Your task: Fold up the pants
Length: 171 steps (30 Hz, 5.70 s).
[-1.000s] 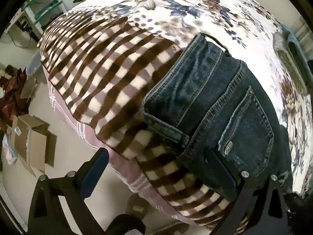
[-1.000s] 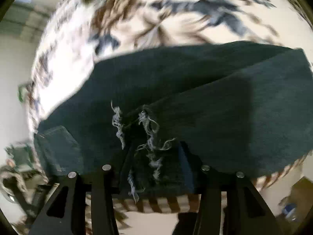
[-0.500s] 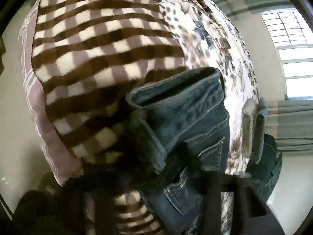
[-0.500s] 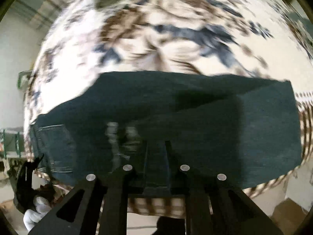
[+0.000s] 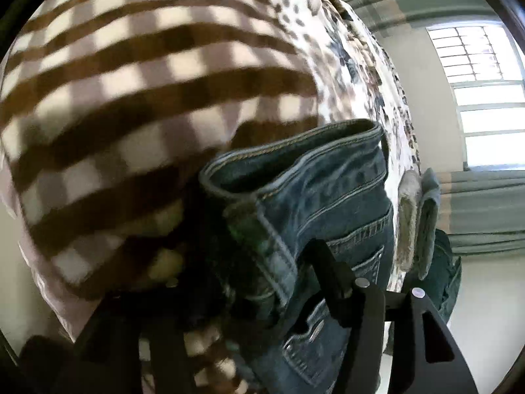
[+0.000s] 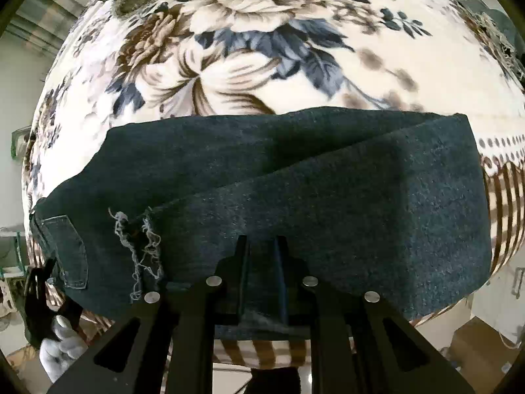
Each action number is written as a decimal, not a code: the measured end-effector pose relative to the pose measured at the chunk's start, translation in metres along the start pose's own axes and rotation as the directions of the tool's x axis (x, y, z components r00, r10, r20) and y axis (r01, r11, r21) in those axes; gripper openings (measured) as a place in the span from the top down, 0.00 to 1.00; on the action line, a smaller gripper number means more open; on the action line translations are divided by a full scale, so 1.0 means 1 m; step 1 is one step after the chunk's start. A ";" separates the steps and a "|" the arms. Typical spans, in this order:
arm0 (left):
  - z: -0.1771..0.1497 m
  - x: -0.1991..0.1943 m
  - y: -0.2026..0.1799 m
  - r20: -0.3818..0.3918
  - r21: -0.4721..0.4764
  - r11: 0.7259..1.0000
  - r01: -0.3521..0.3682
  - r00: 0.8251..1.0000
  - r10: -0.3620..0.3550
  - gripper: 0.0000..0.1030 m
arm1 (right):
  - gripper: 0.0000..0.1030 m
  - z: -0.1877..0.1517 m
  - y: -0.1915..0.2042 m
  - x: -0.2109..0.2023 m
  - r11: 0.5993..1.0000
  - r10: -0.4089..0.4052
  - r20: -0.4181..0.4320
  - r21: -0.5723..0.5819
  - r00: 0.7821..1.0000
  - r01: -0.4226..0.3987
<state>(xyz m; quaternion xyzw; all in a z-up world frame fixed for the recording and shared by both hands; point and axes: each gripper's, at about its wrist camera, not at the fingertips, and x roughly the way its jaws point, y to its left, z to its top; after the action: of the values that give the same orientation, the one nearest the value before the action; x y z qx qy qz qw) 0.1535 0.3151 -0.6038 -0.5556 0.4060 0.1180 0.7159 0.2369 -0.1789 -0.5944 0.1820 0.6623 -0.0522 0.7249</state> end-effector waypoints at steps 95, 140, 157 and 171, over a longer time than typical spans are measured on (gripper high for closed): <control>-0.277 0.103 -0.262 0.117 0.849 0.376 -0.372 0.826 0.551 0.13 | 0.39 -0.012 -0.307 -0.032 0.808 0.523 -0.022 0.333 0.852 -0.487; -0.275 0.115 -0.174 -0.400 0.735 0.676 0.050 0.838 0.372 0.01 | 0.06 -0.056 -0.236 0.014 0.506 0.650 0.294 0.520 0.700 -0.688; -0.271 0.118 -0.170 -0.420 0.721 0.689 0.078 0.840 0.344 0.01 | 0.08 -0.047 -0.218 0.026 0.531 0.652 0.293 0.482 0.699 -0.697; -0.263 0.094 -0.175 -0.432 0.704 0.694 0.151 0.867 0.250 0.76 | 0.59 -0.038 -0.186 0.026 0.582 0.618 0.296 0.451 0.728 -0.677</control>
<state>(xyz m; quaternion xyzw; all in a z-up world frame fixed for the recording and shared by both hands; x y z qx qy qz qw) 0.2043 -0.0085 -0.5623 -0.2306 0.6042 -0.1767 0.7420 0.1449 -0.3350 -0.6582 0.6004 0.4685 0.0255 0.6476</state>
